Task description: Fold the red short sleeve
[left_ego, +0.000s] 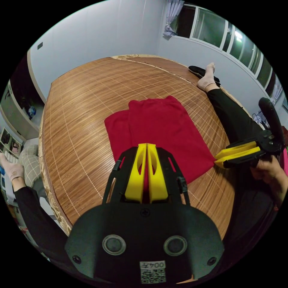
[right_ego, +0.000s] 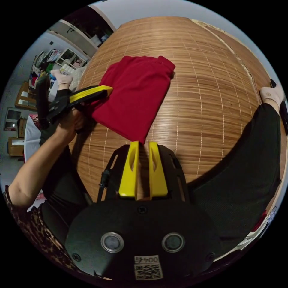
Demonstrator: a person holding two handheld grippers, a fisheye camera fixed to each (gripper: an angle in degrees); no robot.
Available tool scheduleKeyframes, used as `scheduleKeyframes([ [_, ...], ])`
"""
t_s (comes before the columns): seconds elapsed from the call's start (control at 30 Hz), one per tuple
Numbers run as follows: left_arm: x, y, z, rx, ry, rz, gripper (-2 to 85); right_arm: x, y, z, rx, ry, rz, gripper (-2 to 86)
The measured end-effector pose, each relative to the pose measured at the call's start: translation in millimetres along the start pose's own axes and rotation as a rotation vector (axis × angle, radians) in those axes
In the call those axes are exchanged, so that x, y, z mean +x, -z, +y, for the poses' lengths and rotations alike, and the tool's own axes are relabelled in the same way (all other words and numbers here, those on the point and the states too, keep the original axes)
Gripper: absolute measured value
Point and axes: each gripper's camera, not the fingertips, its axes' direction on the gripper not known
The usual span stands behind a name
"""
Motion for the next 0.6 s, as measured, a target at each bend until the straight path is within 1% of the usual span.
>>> scheduleKeyframes([
  [0.17,-1,-5,-9,0.001,-0.003,-0.008,0.7,27,37,-23,0.163,0.124,-0.01,13.8],
  [0.3,-2,-8,-15,0.0,-0.003,-0.007,0.8,52,51,-44,0.203,0.153,-0.047,13.3],
  [0.4,-3,-11,-20,0.001,-0.003,-0.009,0.8,87,75,-61,0.29,0.147,-0.139,12.7],
  [0.47,-2,-13,-24,0.001,-0.007,-0.015,0.9,128,98,-82,0.346,0.114,-0.238,12.3],
  [0.5,-1,-13,-26,0.001,-0.008,-0.017,0.9,140,102,-88,0.352,0.101,-0.274,12.4],
  [0.57,1,-14,-30,0.001,-0.015,-0.03,1.1,191,112,-114,0.313,0.011,-0.452,13.2],
  [0.6,1,-14,-32,-0.001,-0.017,-0.029,1.2,203,112,-121,0.292,-0.008,-0.485,13.2],
])
